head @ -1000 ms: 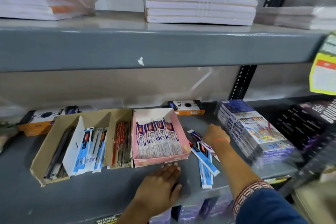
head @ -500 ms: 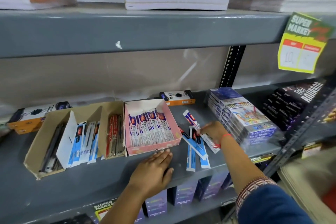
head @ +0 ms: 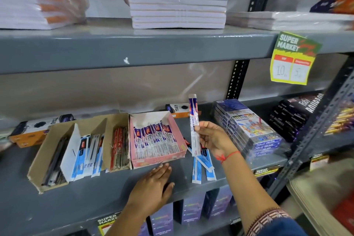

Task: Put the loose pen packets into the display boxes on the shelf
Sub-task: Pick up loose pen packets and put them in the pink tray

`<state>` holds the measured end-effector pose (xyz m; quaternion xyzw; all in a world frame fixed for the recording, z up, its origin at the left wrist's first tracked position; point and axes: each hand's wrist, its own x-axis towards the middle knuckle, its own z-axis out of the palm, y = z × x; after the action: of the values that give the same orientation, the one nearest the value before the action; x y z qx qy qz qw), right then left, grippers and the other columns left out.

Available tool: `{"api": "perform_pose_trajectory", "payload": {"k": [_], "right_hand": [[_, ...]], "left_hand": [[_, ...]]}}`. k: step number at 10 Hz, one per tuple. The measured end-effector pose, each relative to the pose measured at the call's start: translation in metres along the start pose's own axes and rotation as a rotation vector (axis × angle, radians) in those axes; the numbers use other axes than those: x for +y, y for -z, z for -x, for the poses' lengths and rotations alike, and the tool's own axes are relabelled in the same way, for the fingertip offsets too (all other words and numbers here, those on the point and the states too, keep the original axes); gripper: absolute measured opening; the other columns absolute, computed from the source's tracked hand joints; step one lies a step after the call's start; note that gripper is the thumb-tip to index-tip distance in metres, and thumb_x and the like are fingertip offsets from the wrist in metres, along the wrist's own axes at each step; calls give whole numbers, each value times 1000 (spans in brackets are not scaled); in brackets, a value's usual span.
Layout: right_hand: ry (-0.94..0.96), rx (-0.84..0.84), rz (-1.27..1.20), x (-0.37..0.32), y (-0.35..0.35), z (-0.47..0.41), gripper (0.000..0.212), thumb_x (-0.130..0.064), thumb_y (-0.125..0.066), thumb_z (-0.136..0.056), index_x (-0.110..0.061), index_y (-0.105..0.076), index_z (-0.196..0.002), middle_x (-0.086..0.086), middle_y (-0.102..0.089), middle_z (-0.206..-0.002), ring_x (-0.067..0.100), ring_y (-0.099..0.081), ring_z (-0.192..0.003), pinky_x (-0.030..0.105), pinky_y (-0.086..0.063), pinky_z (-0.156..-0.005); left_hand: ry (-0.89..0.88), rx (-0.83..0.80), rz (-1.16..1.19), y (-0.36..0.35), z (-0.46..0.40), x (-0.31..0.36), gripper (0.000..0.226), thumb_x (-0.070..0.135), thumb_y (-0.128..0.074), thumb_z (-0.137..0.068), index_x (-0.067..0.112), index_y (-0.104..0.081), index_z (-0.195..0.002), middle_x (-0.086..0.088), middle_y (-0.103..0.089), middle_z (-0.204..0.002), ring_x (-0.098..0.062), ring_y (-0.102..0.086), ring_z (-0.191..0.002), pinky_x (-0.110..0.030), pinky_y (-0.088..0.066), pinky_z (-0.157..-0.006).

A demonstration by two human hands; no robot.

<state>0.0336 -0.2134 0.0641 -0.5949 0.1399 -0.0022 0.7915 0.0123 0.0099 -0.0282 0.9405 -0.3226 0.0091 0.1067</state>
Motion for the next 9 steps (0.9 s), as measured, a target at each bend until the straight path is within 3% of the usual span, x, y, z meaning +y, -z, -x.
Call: {"api": "perform_pose_trajectory", "payload": {"k": [1,2,3,4,5,6,7,8,9], "right_hand": [[-31,-8,49,1,-11,-3,22,6,-59,-83,-14,-61,-73,-5,-70,-52,3,-64,-48,15,-51,-54],[-57,9,136,1,-34,-10,29,10,-58,-83,-15,-55,-69,-7,-65,-40,4,-57,-39,17,-43,-48],[-57,-6,145,4,-64,-23,33,16,-56,-81,-14,-50,-69,-4,-61,-36,4,-53,-33,15,-39,-39],[-108,-41,154,8,-93,-38,33,16,-51,-86,-14,-48,-72,3,-58,-53,7,-53,-44,21,-40,-48],[-154,-40,307,18,-110,-51,34,16,-47,-87,-13,-48,-70,7,-50,-65,10,-50,-50,22,-39,-53],[-187,-37,518,32,-118,-64,35,13,-50,-86,-14,-48,-64,9,-50,-70,17,-49,-60,24,-42,-56],[-172,-20,727,41,-122,-75,32,5,-54,-85,-16,-46,-62,11,-52,-76,26,-54,-79,34,-51,-71],[-134,12,853,46,-125,-77,9,-2,-53,-87,-6,-62,-86,20,-61,-94,31,-61,-90,34,-55,-78],[-108,24,995,46,-125,-75,33,-7,-54,-85,1,-62,-116,23,-64,-120,36,-61,-112,40,-53,-95]], "left_hand": [[13,19,6,1,5,-5,85,61,5,-90,16,-59,-124,5,-50,-132,-14,-51,-118,-27,-32,-95],[12,41,31,2,12,-14,106,75,19,-70,19,-36,-141,7,-27,-148,-13,-26,-135,-26,-21,-106],[81,61,43,10,28,-31,102,77,14,-68,24,-25,-146,11,-19,-152,-9,-15,-138,-23,-22,-106],[139,49,49,21,35,-41,104,77,17,-71,23,-40,-140,10,-34,-146,-7,-31,-132,-21,-33,-99],[136,17,66,23,38,-46,82,57,2,-93,24,-72,-103,12,-68,-108,-3,-63,-97,-15,-46,-75],[65,121,34,21,38,-46,64,51,-15,-95,24,-74,-99,11,-70,-103,-5,-65,-92,-15,-48,-72],[166,-67,76,37,40,-38,65,54,-19,-87,20,-50,-133,6,-47,-138,-11,-42,-126,-20,-33,-98],[104,19,32,19,37,-42,71,56,-10,-85,22,-30,-144,8,-27,-150,-10,-21,-136,-18,-15,-106],[98,64,30,18,38,-44,74,57,-10,-84,20,-36,-142,6,-33,-148,-12,-28,-134,-20,-19,-105]]}}
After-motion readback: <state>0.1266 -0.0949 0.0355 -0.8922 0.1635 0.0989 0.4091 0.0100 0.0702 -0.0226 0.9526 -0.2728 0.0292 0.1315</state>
